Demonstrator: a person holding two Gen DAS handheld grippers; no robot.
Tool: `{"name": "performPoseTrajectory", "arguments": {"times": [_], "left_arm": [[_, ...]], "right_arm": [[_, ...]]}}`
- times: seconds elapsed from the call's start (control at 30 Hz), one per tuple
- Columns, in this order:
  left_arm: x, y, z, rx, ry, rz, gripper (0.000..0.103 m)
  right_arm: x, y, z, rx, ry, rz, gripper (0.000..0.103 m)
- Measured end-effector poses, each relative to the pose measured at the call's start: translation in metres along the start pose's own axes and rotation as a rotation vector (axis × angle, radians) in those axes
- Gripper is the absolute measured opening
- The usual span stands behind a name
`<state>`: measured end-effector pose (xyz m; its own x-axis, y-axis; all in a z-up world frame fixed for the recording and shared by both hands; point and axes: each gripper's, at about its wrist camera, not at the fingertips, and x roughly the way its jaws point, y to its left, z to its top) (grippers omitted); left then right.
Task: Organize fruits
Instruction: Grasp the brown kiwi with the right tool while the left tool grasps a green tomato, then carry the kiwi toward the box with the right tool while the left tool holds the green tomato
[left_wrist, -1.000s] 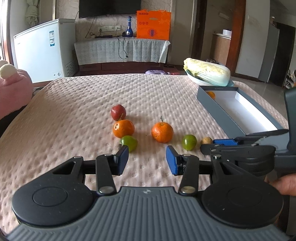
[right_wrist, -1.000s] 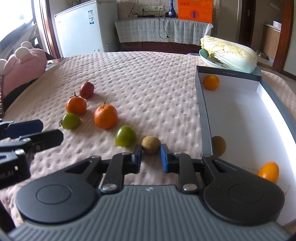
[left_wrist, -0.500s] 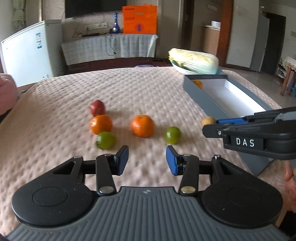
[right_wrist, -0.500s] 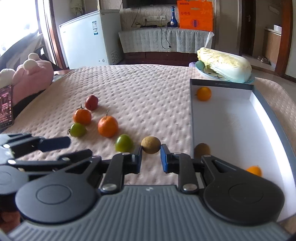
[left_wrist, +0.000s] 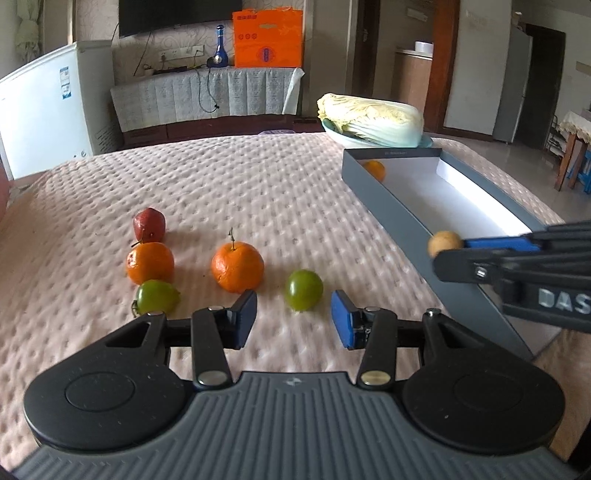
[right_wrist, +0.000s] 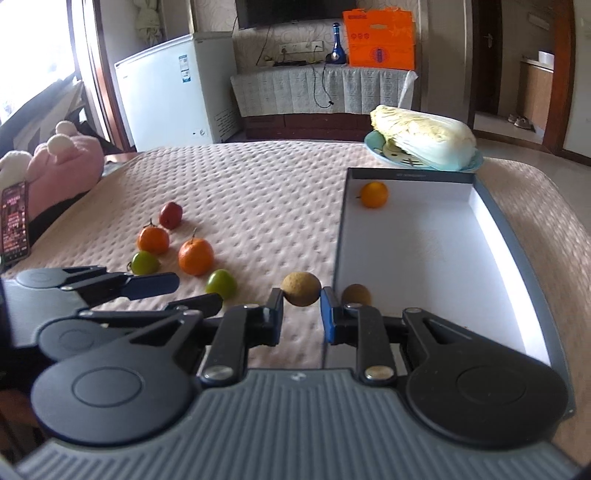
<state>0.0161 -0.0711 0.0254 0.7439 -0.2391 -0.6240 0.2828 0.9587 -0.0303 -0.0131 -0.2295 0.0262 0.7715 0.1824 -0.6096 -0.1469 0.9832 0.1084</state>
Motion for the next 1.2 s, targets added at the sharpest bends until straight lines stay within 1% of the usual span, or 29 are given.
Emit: {"name": "performPoseTrajectory", "arguments": {"times": [0.2, 0.27, 0.33, 0.4, 0.5, 0.63, 0.73, 0.87, 1.03, 1.2], "left_arm": [[0.015, -0.007, 0.004, -0.005, 0.017, -0.005, 0.049], [0.017, -0.008, 0.003, -0.005, 0.018, -0.004, 0.044], [0.020, -0.008, 0.004, -0.012, 0.020, -0.003, 0.033], [0.021, -0.007, 0.003, -0.019, 0.021, 0.002, 0.029], [0.020, -0.005, 0.001, -0.026, 0.015, 0.000, 0.028], [0.016, -0.005, -0.002, -0.004, 0.011, 0.019, 0.028], [0.008, 0.001, -0.004, -0.021, 0.020, 0.034, 0.028], [-0.006, 0.013, -0.008, -0.018, 0.017, 0.069, 0.028], [-0.029, 0.038, -0.010, -0.046, -0.004, 0.113, 0.028], [-0.043, 0.060, -0.014, -0.056, -0.008, 0.162, 0.028]], "right_arm": [[-0.003, -0.007, -0.001, 0.011, -0.002, 0.004, 0.025], [-0.003, -0.008, -0.001, 0.013, -0.002, 0.008, 0.024], [-0.004, -0.008, -0.001, 0.013, -0.003, 0.013, 0.024], [-0.004, -0.006, -0.002, 0.007, -0.004, 0.017, 0.024], [-0.002, -0.004, -0.002, 0.003, -0.001, 0.019, 0.024], [0.000, -0.001, -0.002, 0.000, -0.005, 0.029, 0.024], [0.001, 0.002, -0.002, 0.009, -0.004, 0.035, 0.024], [0.003, 0.011, -0.002, 0.004, -0.009, 0.050, 0.024], [0.005, 0.023, -0.003, -0.001, -0.003, 0.063, 0.024], [0.004, 0.034, -0.004, -0.017, -0.005, 0.083, 0.024]]}}
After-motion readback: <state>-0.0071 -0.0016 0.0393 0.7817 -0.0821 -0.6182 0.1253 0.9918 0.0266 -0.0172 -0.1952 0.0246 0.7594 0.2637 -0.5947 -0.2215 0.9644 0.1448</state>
